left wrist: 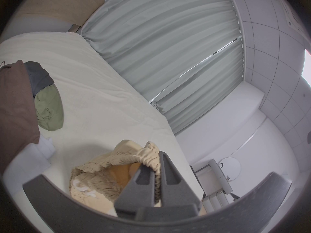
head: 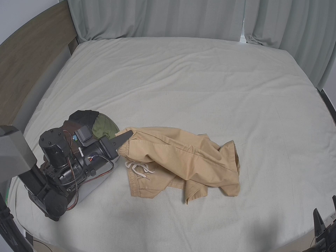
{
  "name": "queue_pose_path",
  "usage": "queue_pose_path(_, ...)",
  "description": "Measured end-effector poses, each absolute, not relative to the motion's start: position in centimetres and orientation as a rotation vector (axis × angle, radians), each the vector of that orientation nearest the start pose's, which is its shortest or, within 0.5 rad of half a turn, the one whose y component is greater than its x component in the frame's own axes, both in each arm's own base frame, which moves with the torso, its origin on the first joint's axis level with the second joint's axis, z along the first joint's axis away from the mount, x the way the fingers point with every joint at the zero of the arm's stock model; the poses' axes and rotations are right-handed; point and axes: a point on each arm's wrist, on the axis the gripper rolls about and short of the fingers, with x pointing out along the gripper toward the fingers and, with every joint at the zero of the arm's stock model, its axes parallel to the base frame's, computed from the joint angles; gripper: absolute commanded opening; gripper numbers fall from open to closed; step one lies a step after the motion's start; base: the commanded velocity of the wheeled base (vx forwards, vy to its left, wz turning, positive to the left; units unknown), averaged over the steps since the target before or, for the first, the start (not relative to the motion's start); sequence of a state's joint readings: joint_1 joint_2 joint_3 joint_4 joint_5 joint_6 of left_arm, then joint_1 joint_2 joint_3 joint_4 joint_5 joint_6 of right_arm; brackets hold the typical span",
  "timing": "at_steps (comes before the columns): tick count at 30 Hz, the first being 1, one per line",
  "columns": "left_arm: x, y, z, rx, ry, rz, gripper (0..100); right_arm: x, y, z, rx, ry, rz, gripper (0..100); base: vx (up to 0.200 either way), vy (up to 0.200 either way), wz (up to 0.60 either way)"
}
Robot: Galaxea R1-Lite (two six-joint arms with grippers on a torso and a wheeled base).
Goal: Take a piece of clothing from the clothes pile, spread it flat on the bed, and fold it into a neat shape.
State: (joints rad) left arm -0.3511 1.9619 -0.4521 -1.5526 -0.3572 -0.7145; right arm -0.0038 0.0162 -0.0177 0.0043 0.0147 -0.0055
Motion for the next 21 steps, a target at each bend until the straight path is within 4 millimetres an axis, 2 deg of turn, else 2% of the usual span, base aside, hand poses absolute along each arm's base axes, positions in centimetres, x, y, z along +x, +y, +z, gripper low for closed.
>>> queue_pose_path(12, 29.7, -8.4, 7.9, -0.525, 0.249, -0.637, 0, -2.3, 0.0, 8.0, -0.006, 0.003, 0.014, 100, 0.000, 0.000, 0.00)
queue_pose_path(21, 30.2, -7.6, 6.5, -0.524, 0.286, -0.599, 0, -2.3, 0.1, 8.0, -0.006, 0.004, 0.009, 100, 0.000, 0.000, 0.00)
